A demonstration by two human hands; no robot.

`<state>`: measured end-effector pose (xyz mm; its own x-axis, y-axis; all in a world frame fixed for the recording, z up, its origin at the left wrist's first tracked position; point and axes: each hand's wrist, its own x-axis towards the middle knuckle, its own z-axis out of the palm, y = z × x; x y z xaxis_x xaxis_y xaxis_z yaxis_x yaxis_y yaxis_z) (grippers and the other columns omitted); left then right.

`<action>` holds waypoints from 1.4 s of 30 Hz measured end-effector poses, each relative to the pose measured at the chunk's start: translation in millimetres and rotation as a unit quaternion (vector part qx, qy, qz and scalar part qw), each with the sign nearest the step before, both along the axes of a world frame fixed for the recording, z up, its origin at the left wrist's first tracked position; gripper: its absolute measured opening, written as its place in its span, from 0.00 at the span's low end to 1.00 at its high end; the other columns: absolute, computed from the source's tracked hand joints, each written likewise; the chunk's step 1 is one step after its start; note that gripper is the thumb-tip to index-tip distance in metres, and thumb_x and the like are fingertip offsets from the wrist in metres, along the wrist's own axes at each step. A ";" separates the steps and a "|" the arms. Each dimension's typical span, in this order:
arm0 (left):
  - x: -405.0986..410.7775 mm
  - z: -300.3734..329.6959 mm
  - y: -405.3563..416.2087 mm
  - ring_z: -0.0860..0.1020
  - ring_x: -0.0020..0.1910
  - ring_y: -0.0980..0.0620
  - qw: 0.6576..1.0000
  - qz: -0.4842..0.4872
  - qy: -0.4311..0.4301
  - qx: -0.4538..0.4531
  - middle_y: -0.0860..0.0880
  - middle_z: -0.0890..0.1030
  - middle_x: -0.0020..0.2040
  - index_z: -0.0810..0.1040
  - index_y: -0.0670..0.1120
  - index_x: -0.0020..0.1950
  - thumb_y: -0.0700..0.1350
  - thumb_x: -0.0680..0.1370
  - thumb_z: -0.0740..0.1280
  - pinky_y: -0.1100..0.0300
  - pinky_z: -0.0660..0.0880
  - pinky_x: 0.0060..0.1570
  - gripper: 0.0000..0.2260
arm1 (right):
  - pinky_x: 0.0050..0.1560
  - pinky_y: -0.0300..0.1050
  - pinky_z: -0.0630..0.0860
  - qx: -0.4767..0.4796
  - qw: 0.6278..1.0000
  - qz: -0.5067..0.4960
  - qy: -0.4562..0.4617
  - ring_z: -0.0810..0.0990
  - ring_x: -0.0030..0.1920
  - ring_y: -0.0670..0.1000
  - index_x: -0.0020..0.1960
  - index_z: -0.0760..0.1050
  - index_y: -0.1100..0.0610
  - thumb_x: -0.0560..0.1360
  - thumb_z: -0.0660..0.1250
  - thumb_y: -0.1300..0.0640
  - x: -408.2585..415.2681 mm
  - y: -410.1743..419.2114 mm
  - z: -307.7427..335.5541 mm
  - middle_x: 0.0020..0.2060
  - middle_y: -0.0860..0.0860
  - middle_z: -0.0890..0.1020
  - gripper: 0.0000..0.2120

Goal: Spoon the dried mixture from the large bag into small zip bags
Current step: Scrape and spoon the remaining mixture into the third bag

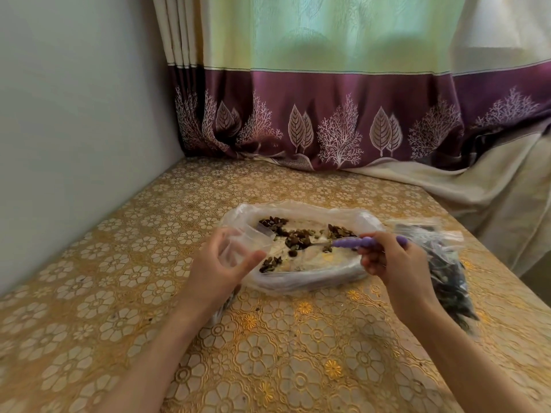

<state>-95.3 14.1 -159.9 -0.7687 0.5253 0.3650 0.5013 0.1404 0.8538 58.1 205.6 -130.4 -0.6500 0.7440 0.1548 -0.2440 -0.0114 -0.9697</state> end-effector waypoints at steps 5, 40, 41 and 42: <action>3.4 1.1 1.0 0.78 0.56 0.44 0.999 -0.008 -0.027 0.018 0.43 0.78 0.57 0.71 0.47 0.62 0.67 0.62 0.69 0.45 0.76 0.56 0.36 | 0.30 0.37 0.71 -0.027 0.998 0.010 0.057 0.74 0.29 0.48 0.36 0.78 0.62 0.76 0.60 0.64 -8.8 -4.7 29.7 0.28 0.53 0.80 0.12; 5.6 8.2 -4.1 0.82 0.43 0.55 0.982 0.026 -0.043 0.181 0.52 0.82 0.44 0.74 0.50 0.50 0.70 0.59 0.70 0.64 0.78 0.42 0.30 | 0.37 0.58 0.73 0.213 0.971 -0.105 -0.035 0.73 0.33 0.56 0.38 0.81 0.50 0.79 0.60 0.55 -14.2 6.8 -4.9 0.36 0.63 0.82 0.15; 5.8 8.8 -4.5 0.82 0.44 0.56 0.982 0.028 -0.044 0.182 0.52 0.82 0.44 0.74 0.51 0.50 0.71 0.59 0.70 0.65 0.77 0.42 0.30 | 0.37 0.57 0.73 0.211 0.971 -0.109 -0.039 0.74 0.32 0.54 0.38 0.81 0.49 0.79 0.60 0.55 -13.8 7.0 -6.2 0.36 0.62 0.82 0.15; 5.7 9.2 -4.8 0.82 0.44 0.56 0.982 0.029 -0.046 0.182 0.52 0.82 0.45 0.74 0.51 0.50 0.71 0.59 0.70 0.65 0.78 0.43 0.30 | 0.37 0.57 0.74 0.210 0.971 -0.109 -0.045 0.74 0.32 0.53 0.38 0.80 0.49 0.80 0.60 0.55 -13.7 6.9 -7.3 0.36 0.60 0.83 0.15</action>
